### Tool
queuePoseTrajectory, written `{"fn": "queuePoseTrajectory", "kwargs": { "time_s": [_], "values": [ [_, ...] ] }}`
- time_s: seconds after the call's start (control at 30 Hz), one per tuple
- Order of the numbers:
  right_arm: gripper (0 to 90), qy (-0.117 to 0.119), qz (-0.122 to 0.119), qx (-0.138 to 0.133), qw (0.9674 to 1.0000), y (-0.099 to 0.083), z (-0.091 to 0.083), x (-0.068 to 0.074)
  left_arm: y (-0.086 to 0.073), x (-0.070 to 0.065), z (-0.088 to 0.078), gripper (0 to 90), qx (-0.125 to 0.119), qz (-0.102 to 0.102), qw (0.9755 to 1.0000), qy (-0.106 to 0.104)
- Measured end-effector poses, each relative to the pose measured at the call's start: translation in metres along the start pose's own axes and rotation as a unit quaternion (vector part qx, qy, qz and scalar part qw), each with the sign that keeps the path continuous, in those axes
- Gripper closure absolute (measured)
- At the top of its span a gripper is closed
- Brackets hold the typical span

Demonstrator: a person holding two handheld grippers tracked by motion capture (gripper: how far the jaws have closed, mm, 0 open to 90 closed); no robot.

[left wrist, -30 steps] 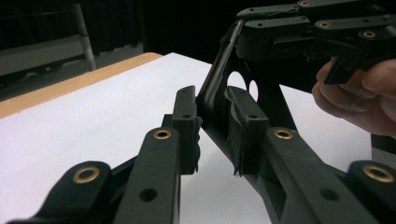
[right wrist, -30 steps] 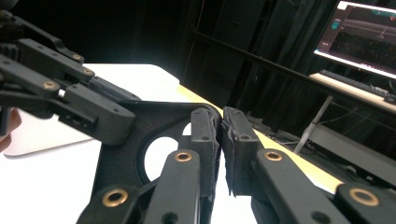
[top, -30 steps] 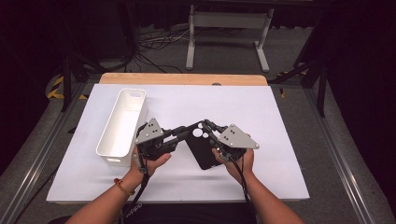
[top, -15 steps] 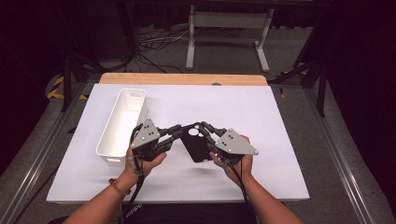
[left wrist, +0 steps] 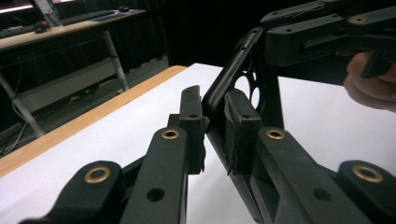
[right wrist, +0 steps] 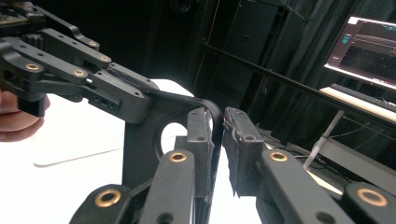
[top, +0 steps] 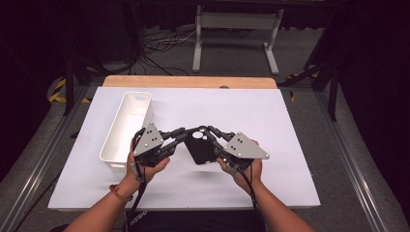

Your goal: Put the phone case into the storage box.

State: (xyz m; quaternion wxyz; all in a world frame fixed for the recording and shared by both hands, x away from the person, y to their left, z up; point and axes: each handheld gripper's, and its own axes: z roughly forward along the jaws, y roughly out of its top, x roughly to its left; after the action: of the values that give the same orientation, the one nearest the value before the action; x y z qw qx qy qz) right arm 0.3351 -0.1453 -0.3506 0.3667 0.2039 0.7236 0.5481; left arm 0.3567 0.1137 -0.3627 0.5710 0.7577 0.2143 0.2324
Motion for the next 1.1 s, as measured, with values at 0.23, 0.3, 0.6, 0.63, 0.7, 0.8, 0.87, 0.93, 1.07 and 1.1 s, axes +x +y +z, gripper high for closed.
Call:
{"fn": "queuePoseTrajectory", "kwargs": {
  "time_s": [0.23,0.3,0.6,0.63,0.7,0.8,0.87,0.93,1.07,1.1],
  "values": [
    [77.9,0.001,-0.001,0.008,1.0000,0.000,0.001,0.000,0.000,0.000,0.000,79.9,0.001,0.014,0.9999,0.003],
    [77.2,0.000,-0.001,0.009,1.0000,-0.001,0.002,-0.001,0.000,0.000,0.000,79.9,0.001,0.016,0.9999,0.003],
    [73.8,0.003,0.001,0.021,0.9998,-0.003,0.001,-0.004,0.000,-0.001,-0.001,79.9,0.005,0.030,0.9995,0.003],
    [72.6,0.004,-0.004,0.025,0.9997,-0.005,-0.002,-0.004,0.000,-0.001,0.000,79.9,0.006,0.028,0.9996,-0.001],
    [70.4,0.004,0.000,0.027,0.9996,-0.008,-0.005,-0.005,0.000,-0.003,0.001,79.9,0.004,0.030,0.9995,-0.003],
    [69.2,0.006,0.007,0.026,0.9996,-0.011,-0.008,-0.006,0.000,-0.006,0.001,79.9,0.005,0.035,0.9994,-0.004],
    [66.6,0.006,0.010,0.022,0.9997,-0.011,-0.010,-0.006,0.001,-0.005,0.002,79.9,0.006,0.038,0.9993,0.000],
    [62.6,0.010,0.015,0.018,0.9997,-0.010,-0.011,-0.005,0.000,-0.003,0.001,79.9,0.009,0.038,0.9992,0.002],
    [60.6,0.015,0.017,0.025,0.9994,-0.012,-0.011,-0.004,-0.001,-0.001,0.000,79.9,0.006,0.031,0.9995,0.004],
    [59.6,0.016,0.016,0.026,0.9994,-0.013,-0.012,-0.004,-0.001,-0.001,0.000,79.9,0.006,0.031,0.9995,0.004]
  ]
}}
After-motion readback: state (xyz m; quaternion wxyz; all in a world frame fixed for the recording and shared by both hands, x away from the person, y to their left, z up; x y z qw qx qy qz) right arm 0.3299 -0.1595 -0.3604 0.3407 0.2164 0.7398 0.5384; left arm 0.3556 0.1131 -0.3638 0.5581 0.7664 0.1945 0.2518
